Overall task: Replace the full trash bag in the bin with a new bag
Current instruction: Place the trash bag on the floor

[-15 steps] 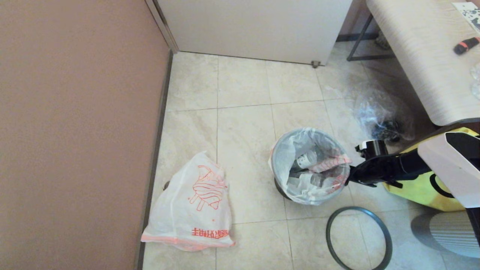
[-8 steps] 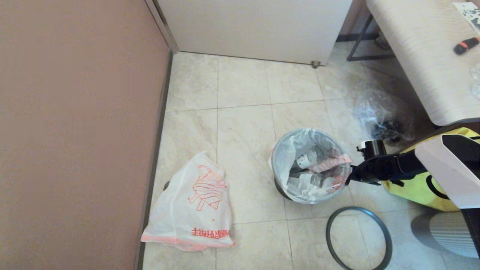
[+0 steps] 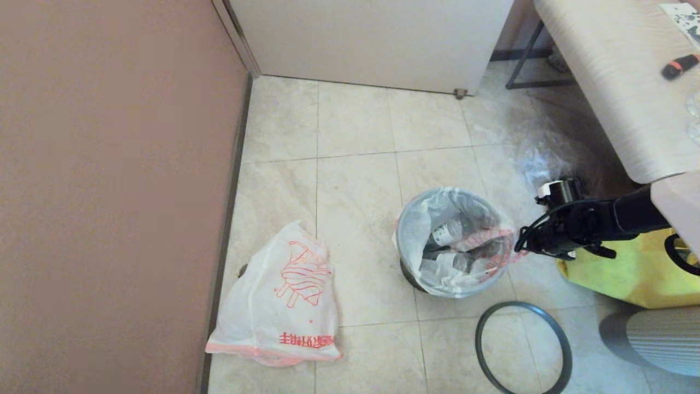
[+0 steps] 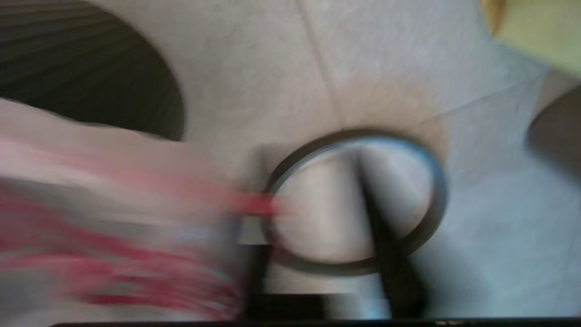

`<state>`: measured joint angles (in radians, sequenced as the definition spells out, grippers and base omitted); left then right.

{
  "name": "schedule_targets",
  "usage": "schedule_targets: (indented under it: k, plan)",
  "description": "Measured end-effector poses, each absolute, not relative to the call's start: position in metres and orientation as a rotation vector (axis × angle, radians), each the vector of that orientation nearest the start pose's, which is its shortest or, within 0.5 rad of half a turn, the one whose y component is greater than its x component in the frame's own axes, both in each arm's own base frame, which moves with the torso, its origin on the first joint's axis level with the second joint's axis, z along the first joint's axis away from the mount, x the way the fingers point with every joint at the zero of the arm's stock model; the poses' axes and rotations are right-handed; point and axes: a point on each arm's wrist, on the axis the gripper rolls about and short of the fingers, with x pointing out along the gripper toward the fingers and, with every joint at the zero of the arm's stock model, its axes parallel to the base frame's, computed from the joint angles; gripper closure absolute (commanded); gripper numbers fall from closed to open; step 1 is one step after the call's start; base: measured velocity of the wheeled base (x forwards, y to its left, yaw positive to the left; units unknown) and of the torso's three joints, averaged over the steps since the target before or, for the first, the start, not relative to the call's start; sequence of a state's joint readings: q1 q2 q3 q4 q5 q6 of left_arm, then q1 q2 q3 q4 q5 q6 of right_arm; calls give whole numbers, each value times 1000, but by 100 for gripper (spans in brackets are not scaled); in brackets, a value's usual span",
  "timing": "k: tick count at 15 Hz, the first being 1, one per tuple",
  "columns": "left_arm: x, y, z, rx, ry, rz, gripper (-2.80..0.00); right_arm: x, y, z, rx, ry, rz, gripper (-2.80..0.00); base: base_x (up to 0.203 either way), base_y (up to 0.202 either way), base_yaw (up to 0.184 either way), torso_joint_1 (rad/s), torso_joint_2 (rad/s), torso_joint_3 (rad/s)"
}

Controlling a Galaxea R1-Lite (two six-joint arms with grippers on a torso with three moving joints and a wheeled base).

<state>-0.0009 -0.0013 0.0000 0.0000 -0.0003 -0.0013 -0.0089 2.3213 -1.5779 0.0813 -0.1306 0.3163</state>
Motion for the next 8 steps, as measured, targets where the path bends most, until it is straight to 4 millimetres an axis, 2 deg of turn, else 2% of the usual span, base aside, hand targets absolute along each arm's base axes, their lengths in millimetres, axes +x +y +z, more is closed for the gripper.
schedule_targets:
  k: [4, 8]
  plan:
    - [-23, 0, 75, -1, -1, 0, 0, 439, 11, 108, 277, 798, -243, 0, 0, 0, 0, 0, 0, 0]
    - [-23, 0, 75, -1, -1, -1, 0, 418, 34, 153, 266, 747, -180, 0, 0, 0, 0, 0, 0, 0]
